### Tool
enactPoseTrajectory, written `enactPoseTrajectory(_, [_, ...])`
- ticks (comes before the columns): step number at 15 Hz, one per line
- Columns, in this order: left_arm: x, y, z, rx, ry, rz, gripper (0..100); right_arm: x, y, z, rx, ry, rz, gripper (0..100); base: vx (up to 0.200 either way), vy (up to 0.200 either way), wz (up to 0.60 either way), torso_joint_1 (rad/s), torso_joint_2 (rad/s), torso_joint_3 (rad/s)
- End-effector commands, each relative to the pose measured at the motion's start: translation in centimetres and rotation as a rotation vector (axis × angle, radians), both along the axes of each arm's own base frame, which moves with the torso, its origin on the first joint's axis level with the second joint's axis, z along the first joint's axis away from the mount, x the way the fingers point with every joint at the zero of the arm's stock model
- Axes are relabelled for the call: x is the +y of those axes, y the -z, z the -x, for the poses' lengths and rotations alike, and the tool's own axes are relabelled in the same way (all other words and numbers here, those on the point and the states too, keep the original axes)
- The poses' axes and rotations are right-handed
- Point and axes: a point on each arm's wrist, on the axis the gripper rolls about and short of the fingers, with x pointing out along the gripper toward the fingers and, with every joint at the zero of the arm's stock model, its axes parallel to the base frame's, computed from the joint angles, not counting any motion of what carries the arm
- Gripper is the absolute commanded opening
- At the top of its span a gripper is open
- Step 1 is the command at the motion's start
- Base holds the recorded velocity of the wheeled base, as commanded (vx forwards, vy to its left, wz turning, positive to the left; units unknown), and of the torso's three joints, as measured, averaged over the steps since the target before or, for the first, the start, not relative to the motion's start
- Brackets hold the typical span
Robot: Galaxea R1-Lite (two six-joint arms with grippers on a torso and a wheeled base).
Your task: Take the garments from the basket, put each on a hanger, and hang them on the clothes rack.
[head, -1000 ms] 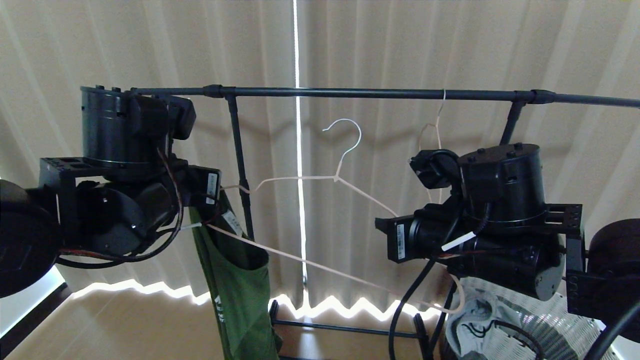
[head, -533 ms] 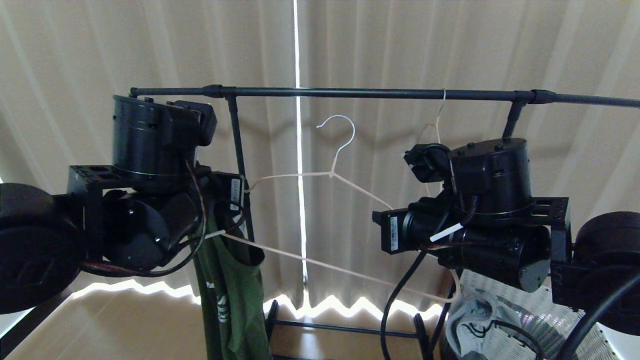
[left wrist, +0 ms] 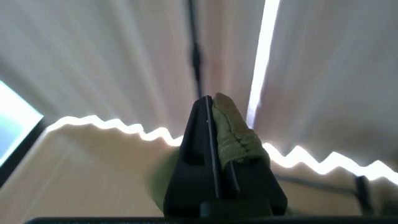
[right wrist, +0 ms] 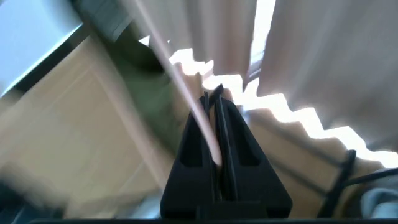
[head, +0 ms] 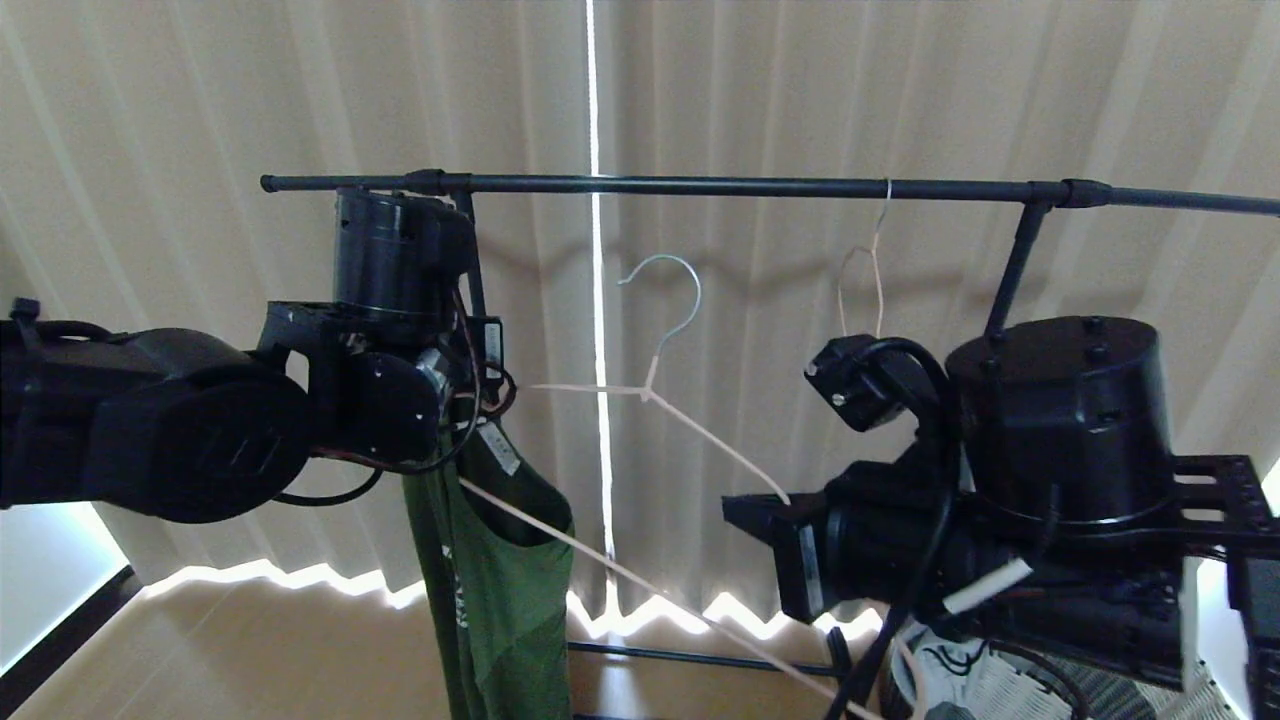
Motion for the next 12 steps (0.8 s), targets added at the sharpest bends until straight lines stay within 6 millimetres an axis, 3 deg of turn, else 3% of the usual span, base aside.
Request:
enactPoseTrajectory(1, [-0.1,1.6,-1.6,0.027,-0.024,-0.018,0,-1.5,-1.2,2.8,0.018,-0.129,-0.055,0,0.000,0.000,0.00,0.000,0.00,0.000])
enactPoseTrajectory(12, [-0.4,1.5,-1.1,0.029,-0.007,-0.023,0,0.2,-0.4,1.0,-0.007,-0.017,-0.060,0,0.000,0.000,0.00,0.000,0.00,0.000])
